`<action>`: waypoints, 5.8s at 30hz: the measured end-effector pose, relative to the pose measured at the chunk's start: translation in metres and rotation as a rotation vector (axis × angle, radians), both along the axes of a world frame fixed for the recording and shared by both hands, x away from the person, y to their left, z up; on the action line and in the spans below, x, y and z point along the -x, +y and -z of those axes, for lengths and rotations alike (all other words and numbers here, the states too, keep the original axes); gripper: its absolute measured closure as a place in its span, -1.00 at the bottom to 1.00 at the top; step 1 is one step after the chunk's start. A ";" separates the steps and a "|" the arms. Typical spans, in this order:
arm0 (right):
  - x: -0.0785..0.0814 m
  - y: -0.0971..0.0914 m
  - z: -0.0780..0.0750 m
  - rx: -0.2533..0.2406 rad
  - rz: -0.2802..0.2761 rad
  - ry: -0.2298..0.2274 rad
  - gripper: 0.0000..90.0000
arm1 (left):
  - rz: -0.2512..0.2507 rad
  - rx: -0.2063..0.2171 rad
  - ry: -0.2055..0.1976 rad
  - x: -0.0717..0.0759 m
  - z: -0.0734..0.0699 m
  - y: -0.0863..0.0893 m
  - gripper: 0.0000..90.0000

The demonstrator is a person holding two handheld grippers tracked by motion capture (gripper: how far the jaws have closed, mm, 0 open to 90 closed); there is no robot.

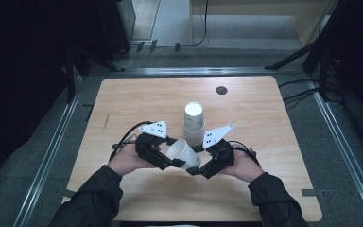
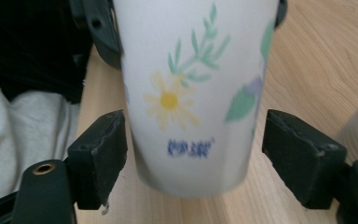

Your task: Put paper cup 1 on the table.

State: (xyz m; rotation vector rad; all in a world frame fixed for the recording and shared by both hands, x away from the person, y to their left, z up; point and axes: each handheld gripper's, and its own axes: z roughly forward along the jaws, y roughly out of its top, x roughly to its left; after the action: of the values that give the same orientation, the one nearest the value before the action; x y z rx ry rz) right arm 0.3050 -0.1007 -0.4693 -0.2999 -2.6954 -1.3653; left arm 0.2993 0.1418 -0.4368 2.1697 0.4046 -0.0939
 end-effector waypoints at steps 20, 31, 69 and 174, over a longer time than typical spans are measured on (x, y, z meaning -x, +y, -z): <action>-0.007 -0.007 0.012 0.116 0.137 -0.043 -0.53 | -0.089 -0.107 -0.041 -0.010 -0.001 0.029 -0.46; -0.015 -0.019 0.014 0.163 0.252 -0.059 -0.53 | -0.100 -0.185 -0.051 -0.013 0.004 0.031 -0.46; -0.026 -0.039 0.018 0.169 0.341 -0.117 -0.52 | -0.350 -0.319 0.001 -0.044 0.008 0.097 -0.46; -0.031 -0.048 0.003 0.031 0.374 -0.087 -0.69 | -0.692 -0.275 0.082 -0.056 -0.015 0.175 -0.73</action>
State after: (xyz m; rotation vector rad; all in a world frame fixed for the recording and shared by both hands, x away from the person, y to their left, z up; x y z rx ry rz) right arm 0.3364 -0.1486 -0.4722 -0.8002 -2.8354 -1.4529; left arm 0.3558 0.3165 -0.4220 2.1697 1.2487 0.2744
